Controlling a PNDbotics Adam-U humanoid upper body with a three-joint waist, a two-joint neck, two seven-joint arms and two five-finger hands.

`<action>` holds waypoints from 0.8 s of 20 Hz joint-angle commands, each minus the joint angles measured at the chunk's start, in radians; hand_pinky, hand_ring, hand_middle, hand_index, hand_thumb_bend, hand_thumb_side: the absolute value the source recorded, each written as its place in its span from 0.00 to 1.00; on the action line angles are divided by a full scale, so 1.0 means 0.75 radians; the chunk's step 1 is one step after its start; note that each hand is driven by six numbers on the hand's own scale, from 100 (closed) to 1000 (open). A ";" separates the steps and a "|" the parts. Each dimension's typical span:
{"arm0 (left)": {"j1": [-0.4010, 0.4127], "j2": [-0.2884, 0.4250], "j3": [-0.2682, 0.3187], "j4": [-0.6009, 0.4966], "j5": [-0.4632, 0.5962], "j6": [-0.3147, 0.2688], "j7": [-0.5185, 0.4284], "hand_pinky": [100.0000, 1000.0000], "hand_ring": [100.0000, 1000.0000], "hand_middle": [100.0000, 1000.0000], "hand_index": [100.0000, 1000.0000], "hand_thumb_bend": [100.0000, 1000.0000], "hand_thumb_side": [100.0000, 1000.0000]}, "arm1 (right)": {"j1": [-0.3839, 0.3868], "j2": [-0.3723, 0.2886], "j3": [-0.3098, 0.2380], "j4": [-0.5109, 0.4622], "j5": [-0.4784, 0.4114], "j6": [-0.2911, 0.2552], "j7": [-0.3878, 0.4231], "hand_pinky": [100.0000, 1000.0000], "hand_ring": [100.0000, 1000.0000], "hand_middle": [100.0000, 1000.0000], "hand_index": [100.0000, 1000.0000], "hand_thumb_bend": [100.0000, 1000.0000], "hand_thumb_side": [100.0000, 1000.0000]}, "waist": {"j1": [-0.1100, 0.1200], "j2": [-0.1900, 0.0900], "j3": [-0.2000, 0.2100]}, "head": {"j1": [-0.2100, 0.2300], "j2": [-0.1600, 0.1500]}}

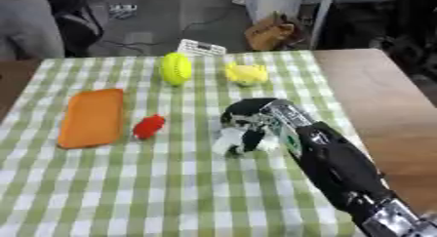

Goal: Pick up objects on the table and place them in the box.

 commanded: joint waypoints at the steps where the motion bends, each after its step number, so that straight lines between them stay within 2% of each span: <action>1: -0.019 0.011 -0.002 -0.014 0.009 -0.001 -0.003 0.26 0.65 0.81 0.78 0.02 1.00 | -0.014 -0.013 -0.010 0.004 -0.005 0.002 -0.005 0.53 0.64 0.81 0.90 0.44 0.19 | 0.021 -0.022 -0.001 | -0.003 -0.016; 2: -0.019 0.011 -0.002 -0.014 0.009 -0.002 -0.003 0.26 0.65 0.81 0.78 0.02 1.00 | -0.014 -0.013 -0.009 0.004 -0.006 0.002 -0.005 0.53 0.64 0.81 0.90 0.44 0.19 | 0.021 -0.022 -0.001 | -0.003 -0.016; 3: -0.019 0.011 -0.002 -0.014 0.009 -0.002 -0.004 0.26 0.65 0.81 0.78 0.02 1.00 | -0.014 -0.012 -0.010 0.004 -0.007 0.003 -0.007 0.46 0.59 0.79 0.89 0.41 0.17 | 0.022 -0.022 -0.002 | -0.005 -0.017; 5: -0.019 0.011 -0.002 -0.014 0.009 -0.002 -0.004 0.26 0.65 0.81 0.78 0.02 1.00 | -0.012 -0.010 -0.011 0.005 -0.008 0.004 -0.012 0.42 0.56 0.77 0.88 0.31 0.12 | 0.023 -0.022 -0.005 | -0.006 -0.018; 6: -0.019 0.011 -0.002 -0.014 0.009 -0.002 -0.004 0.26 0.65 0.81 0.78 0.02 1.00 | -0.012 -0.010 -0.013 0.007 -0.008 0.005 -0.016 0.39 0.54 0.77 0.88 0.23 0.08 | 0.024 -0.022 -0.005 | -0.007 -0.018; 7: -0.019 0.011 -0.002 -0.014 0.009 -0.002 -0.004 0.26 0.65 0.81 0.78 0.02 1.00 | -0.013 -0.010 -0.015 0.009 -0.008 0.007 -0.020 0.36 0.52 0.76 0.88 0.11 0.01 | 0.024 -0.022 -0.006 | -0.007 -0.018; 11: -0.019 0.011 -0.001 -0.014 0.009 -0.002 -0.003 0.26 0.65 0.81 0.78 0.02 1.00 | -0.014 -0.013 -0.020 0.009 -0.009 0.013 -0.032 0.35 0.51 0.75 0.87 0.04 0.00 | 0.024 -0.023 -0.006 | -0.007 -0.020; 16: -0.017 0.011 -0.001 -0.014 0.009 -0.002 -0.003 0.26 0.65 0.81 0.78 0.02 1.00 | -0.011 -0.015 -0.029 -0.002 -0.032 0.015 -0.044 0.32 0.49 0.74 0.87 0.00 0.00 | 0.023 -0.023 -0.006 | -0.007 -0.019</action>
